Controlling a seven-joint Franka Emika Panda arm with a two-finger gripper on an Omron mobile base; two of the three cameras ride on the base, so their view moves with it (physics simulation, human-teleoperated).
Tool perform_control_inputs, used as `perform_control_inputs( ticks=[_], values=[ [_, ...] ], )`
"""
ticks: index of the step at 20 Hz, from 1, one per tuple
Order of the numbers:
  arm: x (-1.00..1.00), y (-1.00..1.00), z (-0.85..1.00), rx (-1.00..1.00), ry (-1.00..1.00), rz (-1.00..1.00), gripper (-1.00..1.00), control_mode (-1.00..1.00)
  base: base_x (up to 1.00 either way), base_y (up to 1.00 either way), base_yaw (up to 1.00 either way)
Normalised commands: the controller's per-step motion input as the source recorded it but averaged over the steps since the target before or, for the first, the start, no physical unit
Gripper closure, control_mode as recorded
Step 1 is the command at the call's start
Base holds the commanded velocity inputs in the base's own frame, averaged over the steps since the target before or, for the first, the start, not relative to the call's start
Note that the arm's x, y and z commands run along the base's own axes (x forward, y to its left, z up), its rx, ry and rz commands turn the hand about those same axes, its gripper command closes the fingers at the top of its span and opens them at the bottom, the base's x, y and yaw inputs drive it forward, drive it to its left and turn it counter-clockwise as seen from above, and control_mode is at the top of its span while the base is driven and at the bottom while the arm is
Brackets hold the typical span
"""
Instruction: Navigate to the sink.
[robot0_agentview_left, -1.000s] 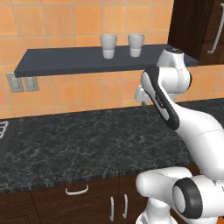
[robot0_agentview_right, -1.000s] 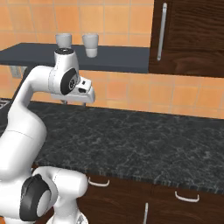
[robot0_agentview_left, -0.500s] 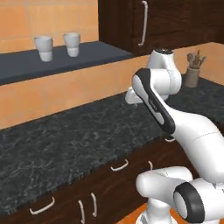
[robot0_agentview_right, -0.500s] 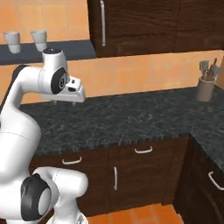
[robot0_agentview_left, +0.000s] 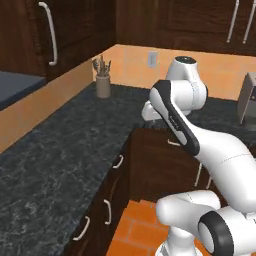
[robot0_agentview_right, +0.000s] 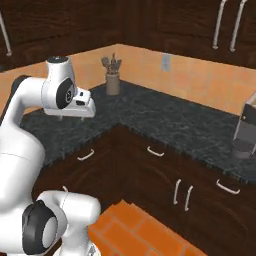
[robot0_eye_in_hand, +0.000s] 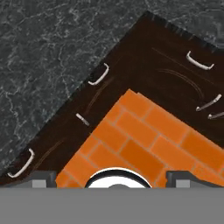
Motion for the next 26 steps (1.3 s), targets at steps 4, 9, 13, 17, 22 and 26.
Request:
perform_control_inputs(
  ticks=[4, 9, 13, 17, 22, 26],
  values=[
    [0.00, 0.00, 0.00, 0.00, 0.00, 0.00, -1.00, 1.00, 0.00, 0.00, -1.00],
    [0.00, 0.00, 0.00, 0.00, 0.00, 0.00, -1.00, 1.00, 0.00, -0.05, -1.00],
    [0.00, 0.00, 0.00, 0.00, 0.00, 0.00, -1.00, 1.00, 0.00, -0.19, -0.96],
    [0.00, 0.00, 0.00, 0.00, 0.00, 0.00, -1.00, 1.00, 0.00, -0.21, -0.95],
    [0.00, 0.00, 0.00, 0.00, 0.00, 0.00, -1.00, 1.00, 0.00, -0.25, -0.95],
    [0.00, 0.00, 0.00, 0.00, 0.00, 0.00, -1.00, 1.00, 0.00, -0.28, -0.95]
  ],
)
